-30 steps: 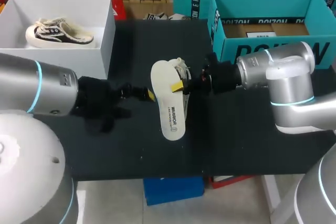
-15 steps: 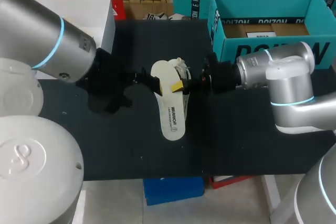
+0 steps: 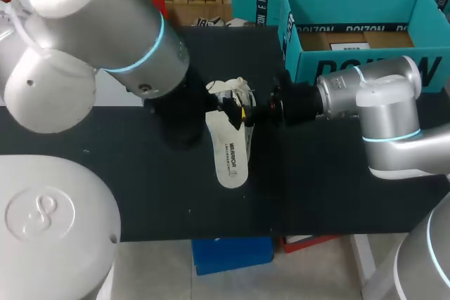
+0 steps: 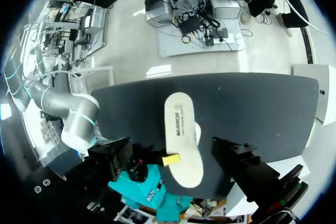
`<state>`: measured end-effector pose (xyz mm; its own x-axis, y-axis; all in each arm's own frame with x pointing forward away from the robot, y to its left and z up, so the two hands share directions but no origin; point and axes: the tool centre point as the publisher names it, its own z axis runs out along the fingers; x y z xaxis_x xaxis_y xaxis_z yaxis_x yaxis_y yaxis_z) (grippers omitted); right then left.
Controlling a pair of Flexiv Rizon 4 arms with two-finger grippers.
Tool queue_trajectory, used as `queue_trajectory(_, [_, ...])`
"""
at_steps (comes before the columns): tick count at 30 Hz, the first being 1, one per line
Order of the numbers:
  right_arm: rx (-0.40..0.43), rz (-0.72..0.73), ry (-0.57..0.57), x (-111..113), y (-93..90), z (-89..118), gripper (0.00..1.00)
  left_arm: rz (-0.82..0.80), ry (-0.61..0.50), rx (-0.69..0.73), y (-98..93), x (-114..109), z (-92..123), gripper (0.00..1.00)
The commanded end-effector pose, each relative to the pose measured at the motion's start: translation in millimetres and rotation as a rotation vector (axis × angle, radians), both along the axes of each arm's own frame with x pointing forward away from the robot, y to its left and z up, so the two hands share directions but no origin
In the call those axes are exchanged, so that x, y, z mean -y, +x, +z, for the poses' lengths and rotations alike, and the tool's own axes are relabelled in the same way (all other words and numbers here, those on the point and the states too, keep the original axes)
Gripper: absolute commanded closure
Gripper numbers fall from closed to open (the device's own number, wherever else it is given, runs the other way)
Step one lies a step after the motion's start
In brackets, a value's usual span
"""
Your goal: Take the shoe out of the shoebox, open the shoe tongue, remove and reinsert the insole, then place the shoe into the shoebox
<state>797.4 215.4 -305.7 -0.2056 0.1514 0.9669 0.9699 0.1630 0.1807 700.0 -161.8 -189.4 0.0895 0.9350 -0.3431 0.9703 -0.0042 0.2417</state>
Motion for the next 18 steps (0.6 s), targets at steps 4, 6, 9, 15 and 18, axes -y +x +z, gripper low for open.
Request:
queue_trajectory(4, [-0.001, 0.000, -0.002, -0.8, 0.2, 0.2, 1.00, 0.069, 0.257, 0.010, 1.1, 10.8, -7.1, 0.00])
queue_trajectory(6, [-0.001, 0.000, -0.002, -0.8, 0.2, 0.2, 1.00, 0.069, 0.257, 0.010, 1.1, 10.8, -7.1, 0.00])
queue_trajectory(9, [-0.001, 0.000, -0.002, -0.8, 0.2, 0.2, 1.00, 0.069, 0.257, 0.010, 1.1, 10.8, -7.1, 0.00])
queue_trajectory(15, [-0.001, 0.000, -0.002, -0.8, 0.2, 0.2, 1.00, 0.069, 0.257, 0.010, 1.1, 10.8, -7.1, 0.00])
queue_trajectory(18, [-0.001, 0.000, -0.002, -0.8, 0.2, 0.2, 1.00, 0.094, 0.236, 0.016, 5.6, 14.5, -14.9, 0.00])
